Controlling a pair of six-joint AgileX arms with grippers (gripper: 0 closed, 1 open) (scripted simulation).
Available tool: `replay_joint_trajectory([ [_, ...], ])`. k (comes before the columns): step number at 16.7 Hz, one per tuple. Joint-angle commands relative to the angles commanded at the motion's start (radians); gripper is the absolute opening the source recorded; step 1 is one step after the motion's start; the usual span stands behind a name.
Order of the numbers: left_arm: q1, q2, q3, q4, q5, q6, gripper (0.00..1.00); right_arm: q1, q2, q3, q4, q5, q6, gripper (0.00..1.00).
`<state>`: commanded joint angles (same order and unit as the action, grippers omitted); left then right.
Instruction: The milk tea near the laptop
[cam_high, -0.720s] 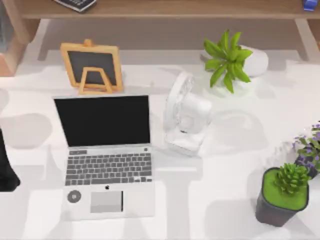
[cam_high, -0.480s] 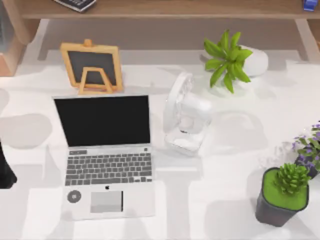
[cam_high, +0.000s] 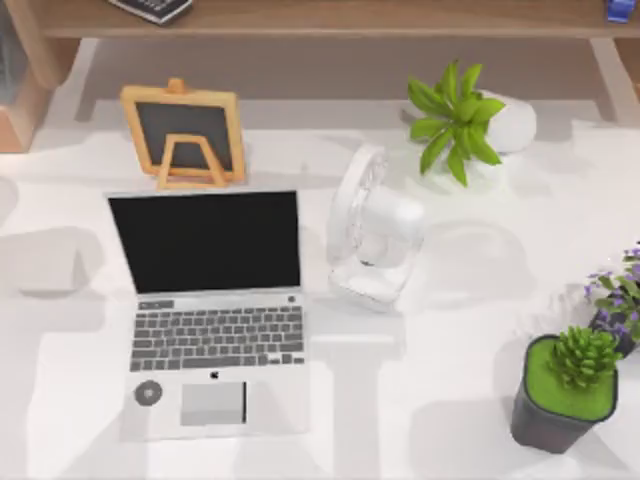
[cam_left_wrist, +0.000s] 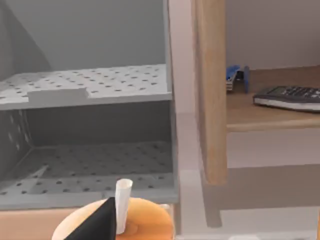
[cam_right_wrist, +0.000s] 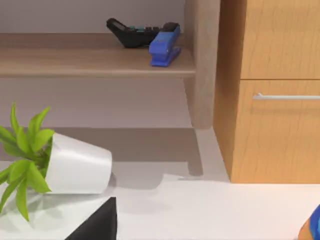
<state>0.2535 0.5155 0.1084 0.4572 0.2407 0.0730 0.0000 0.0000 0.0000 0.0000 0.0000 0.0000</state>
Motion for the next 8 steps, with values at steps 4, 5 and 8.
replay_joint_trajectory([
  [4, 0.078, 0.334, 0.025, 0.161, 0.125, 0.002, 1.00, 0.000, 0.000, 0.000, 0.000, 0.000, 0.000, 1.00],
  [5, 0.098, 0.411, 0.026, 0.199, 0.158, 0.004, 1.00, 0.000, 0.000, 0.000, 0.000, 0.000, 0.000, 1.00],
  [8, 0.178, 0.655, 0.033, 0.349, 0.263, 0.020, 1.00, 0.000, 0.000, 0.000, 0.000, 0.000, 0.000, 1.00],
])
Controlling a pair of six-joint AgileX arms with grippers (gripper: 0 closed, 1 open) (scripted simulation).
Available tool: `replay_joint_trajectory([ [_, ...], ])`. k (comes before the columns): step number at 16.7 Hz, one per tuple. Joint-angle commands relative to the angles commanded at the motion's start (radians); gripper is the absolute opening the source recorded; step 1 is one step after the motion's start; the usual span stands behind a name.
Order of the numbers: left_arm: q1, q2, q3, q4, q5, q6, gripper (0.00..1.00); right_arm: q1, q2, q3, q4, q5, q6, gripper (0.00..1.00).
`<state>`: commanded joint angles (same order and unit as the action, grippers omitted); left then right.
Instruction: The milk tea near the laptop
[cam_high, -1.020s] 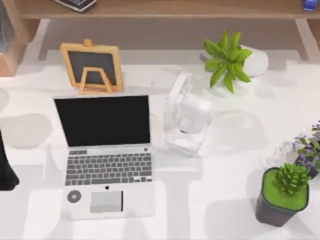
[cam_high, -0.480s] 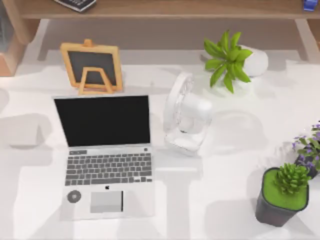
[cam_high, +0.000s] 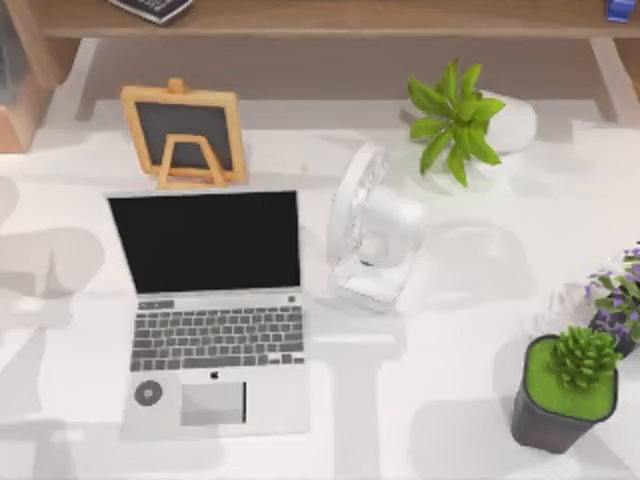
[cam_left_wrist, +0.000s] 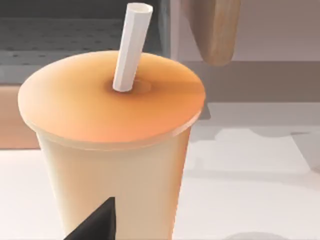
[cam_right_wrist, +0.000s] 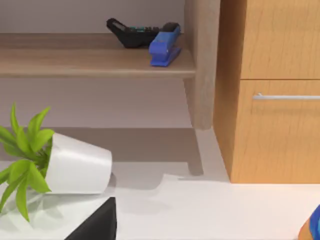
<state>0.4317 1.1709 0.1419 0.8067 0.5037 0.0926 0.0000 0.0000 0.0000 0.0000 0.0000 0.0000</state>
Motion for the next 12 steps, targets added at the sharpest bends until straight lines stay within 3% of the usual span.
replay_joint_trajectory([
  [5, 0.125, 0.272, 0.024, 0.195, 0.112, 0.035, 1.00, 0.000, 0.000, 0.000, 0.000, 0.000, 0.000, 1.00],
  [12, 0.165, 0.313, 0.041, 0.236, 0.120, 0.056, 1.00, 0.000, 0.000, 0.000, 0.000, 0.000, 0.000, 1.00],
])
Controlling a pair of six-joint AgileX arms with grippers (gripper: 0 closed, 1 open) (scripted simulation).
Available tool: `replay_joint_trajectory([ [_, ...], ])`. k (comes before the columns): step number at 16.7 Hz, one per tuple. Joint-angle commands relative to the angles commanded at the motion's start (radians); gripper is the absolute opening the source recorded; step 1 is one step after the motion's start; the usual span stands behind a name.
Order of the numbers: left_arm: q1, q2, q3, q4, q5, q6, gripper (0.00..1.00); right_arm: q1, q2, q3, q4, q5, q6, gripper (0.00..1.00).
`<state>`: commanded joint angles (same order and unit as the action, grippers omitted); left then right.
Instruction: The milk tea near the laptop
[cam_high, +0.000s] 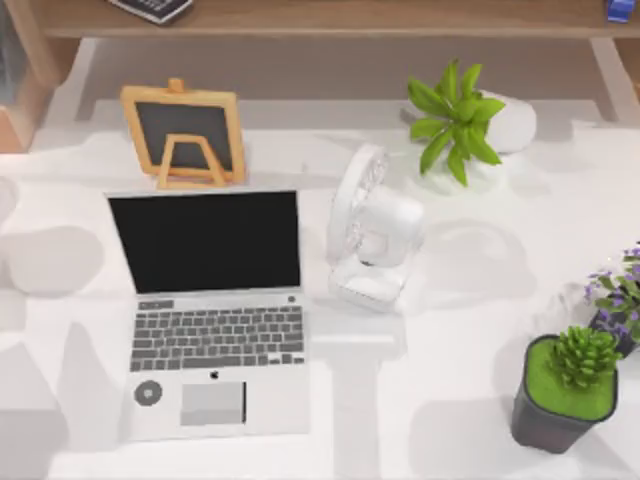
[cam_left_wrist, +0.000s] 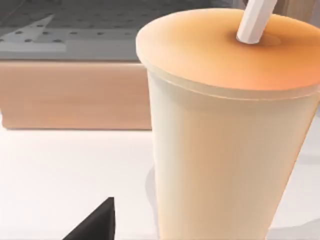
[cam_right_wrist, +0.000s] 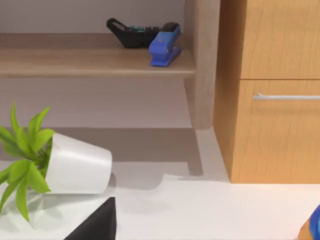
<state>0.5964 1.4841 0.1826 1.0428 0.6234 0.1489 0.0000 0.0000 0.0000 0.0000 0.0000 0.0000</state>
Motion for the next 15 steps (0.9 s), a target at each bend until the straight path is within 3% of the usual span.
replay_joint_trajectory([
  [3, -0.022, 0.041, 0.035, 0.021, -0.023, -0.007, 1.00, 0.000, 0.000, 0.000, 0.000, 0.000, 0.000, 1.00],
  [10, -0.165, 0.319, 0.232, 0.114, -0.157, -0.045, 1.00, 0.000, 0.000, 0.000, 0.000, 0.000, 0.000, 1.00],
  [15, -0.178, 0.337, 0.248, 0.121, -0.170, -0.048, 1.00, 0.000, 0.000, 0.000, 0.000, 0.000, 0.000, 1.00],
])
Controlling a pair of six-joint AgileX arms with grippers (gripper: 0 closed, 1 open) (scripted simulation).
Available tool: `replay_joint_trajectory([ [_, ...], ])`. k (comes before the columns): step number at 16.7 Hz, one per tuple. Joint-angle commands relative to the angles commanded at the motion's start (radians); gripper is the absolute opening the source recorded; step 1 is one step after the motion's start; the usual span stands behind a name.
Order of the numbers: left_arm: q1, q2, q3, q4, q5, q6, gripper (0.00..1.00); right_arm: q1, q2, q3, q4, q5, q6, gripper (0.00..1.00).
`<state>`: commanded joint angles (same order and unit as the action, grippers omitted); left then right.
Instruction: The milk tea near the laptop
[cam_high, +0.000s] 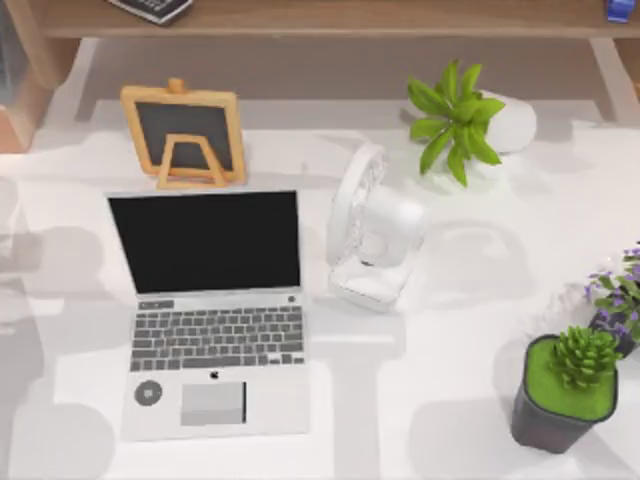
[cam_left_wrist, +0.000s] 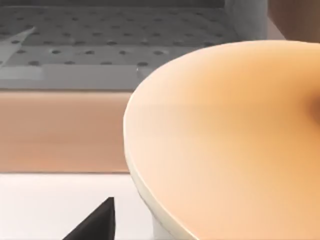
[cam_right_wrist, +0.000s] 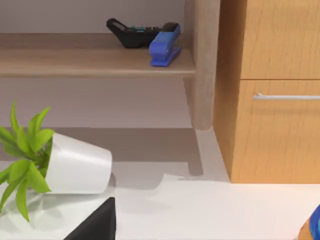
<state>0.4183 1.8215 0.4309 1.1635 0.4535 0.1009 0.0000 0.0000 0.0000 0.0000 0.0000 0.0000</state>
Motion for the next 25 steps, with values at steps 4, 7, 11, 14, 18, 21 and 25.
replay_joint_trajectory([
  [4, 0.000, 0.000, 0.000, 0.000, 0.000, 0.000, 0.70, 0.000, 0.000, 0.000, 0.000, 0.000, 0.000, 1.00],
  [7, 0.000, 0.000, 0.000, 0.000, 0.000, 0.000, 0.47, 0.000, 0.000, 0.000, 0.000, 0.000, 0.000, 1.00],
  [11, 0.000, 0.000, 0.000, 0.000, 0.000, 0.000, 0.17, 0.000, 0.000, 0.000, 0.000, 0.000, 0.000, 1.00],
  [14, 0.000, 0.000, 0.000, 0.000, 0.000, 0.000, 0.00, 0.000, 0.000, 0.000, 0.000, 0.000, 0.000, 1.00],
  [18, 0.000, 0.000, 0.000, 0.000, 0.000, 0.000, 0.00, 0.000, 0.000, 0.000, 0.000, 0.000, 0.000, 1.00],
  [21, 0.000, 0.000, 0.000, 0.000, 0.000, 0.000, 0.00, 0.000, 0.000, 0.000, 0.000, 0.000, 0.000, 1.00],
  [25, -0.003, -0.033, 0.009, -0.027, 0.000, 0.001, 0.00, 0.000, 0.000, 0.000, 0.000, 0.000, 0.000, 1.00],
])
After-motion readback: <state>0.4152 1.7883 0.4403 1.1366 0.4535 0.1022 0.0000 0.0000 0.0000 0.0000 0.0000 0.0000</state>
